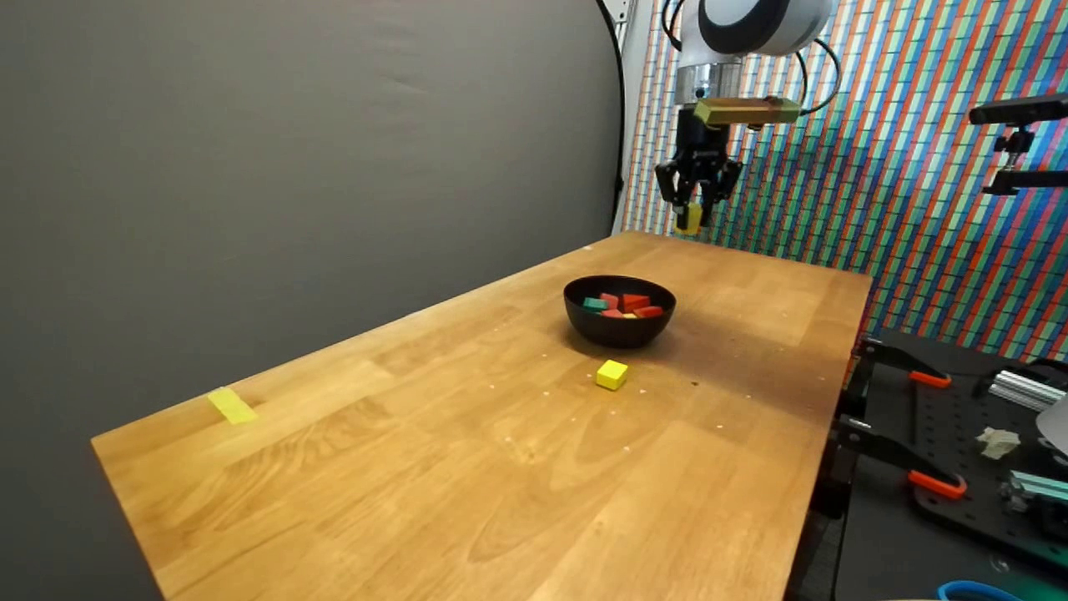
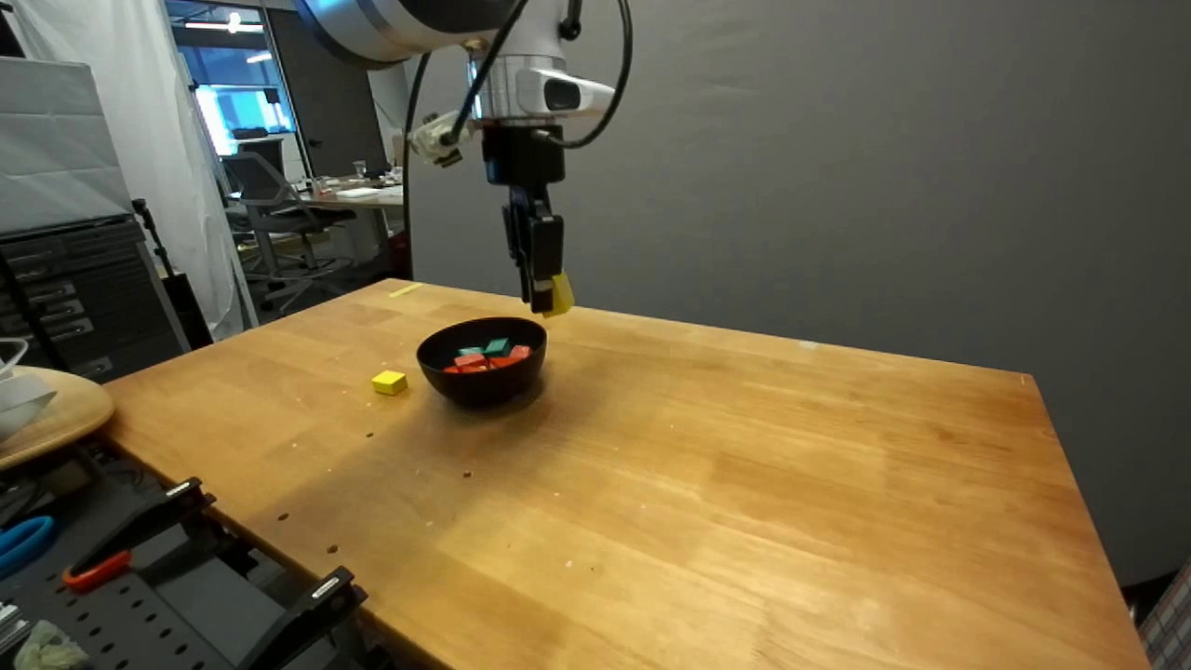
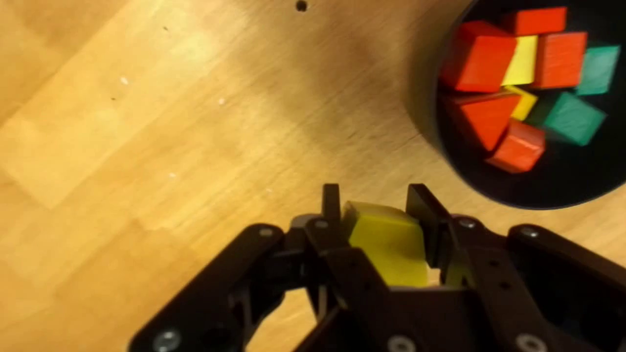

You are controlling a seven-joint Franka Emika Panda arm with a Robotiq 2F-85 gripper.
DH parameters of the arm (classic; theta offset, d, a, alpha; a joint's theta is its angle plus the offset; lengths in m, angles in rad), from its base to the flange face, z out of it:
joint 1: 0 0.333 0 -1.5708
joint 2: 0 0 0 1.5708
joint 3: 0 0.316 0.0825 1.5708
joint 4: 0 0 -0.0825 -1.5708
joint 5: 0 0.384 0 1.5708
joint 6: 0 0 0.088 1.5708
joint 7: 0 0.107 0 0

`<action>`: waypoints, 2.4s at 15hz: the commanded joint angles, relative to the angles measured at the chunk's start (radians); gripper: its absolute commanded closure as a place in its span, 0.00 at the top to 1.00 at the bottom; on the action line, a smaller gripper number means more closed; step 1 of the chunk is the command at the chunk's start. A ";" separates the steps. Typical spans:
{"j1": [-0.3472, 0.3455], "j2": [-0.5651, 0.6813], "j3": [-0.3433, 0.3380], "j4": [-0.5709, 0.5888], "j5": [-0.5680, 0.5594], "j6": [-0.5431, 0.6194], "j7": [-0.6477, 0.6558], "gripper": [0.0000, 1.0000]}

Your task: Remove all the blocks from the black bowl and place them on the table

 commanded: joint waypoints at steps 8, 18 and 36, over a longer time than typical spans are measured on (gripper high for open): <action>-0.103 0.256 -0.018 0.032 0.184 0.049 -0.058 0.23; 0.002 -0.083 0.043 -0.126 0.103 -0.056 -0.164 1.00; 0.091 0.104 0.172 -0.024 0.084 0.095 -0.056 1.00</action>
